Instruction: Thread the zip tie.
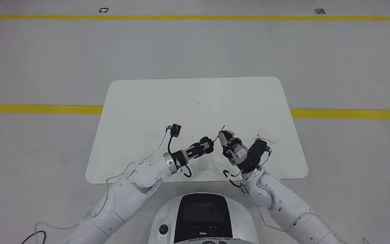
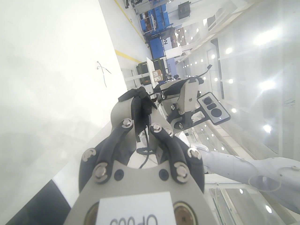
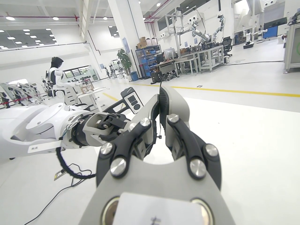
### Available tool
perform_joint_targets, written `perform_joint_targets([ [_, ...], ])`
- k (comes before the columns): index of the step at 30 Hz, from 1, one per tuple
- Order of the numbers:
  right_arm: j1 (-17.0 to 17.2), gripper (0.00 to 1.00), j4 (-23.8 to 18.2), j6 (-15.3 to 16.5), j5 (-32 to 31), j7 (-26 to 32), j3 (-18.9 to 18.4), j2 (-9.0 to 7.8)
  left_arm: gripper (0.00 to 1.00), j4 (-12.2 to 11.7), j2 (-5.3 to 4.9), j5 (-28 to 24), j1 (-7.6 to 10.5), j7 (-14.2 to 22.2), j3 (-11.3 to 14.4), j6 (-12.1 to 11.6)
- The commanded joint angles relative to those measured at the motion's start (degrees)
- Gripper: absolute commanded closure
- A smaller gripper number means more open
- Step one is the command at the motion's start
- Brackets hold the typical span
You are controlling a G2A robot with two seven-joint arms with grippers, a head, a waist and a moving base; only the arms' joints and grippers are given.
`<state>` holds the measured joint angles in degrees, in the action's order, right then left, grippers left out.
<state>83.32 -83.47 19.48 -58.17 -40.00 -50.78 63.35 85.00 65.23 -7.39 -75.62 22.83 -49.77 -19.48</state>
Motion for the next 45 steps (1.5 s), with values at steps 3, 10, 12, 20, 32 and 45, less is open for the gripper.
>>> perform_joint_targets([
  [3,-0.2,1.0,0.2,0.0,0.2,0.0,0.2,0.05,1.0,0.0,0.0,0.0,0.0,0.0,0.0,0.0],
  [10,-0.4,1.0,0.4,0.0,0.1,-0.2,0.3,0.05,1.0,0.0,0.0,0.0,0.0,0.0,0.0,0.0],
  [12,-0.4,1.0,0.3,0.0,0.1,-0.3,0.4,0.04,1.0,0.0,0.0,0.0,0.0,0.0,0.0,0.0],
  [20,-0.6,1.0,0.9,0.0,0.4,-0.1,0.6,0.09,1.0,0.0,0.0,0.0,0.0,0.0,0.0,0.0],
  [32,-0.8,1.0,1.1,0.0,0.5,-0.5,0.5,0.13,1.0,0.0,0.0,0.0,0.0,0.0,0.0,0.0],
  [45,-0.6,1.0,1.1,0.0,0.4,-0.6,0.5,-0.02,1.0,0.0,0.0,0.0,0.0,0.0,0.0,0.0],
])
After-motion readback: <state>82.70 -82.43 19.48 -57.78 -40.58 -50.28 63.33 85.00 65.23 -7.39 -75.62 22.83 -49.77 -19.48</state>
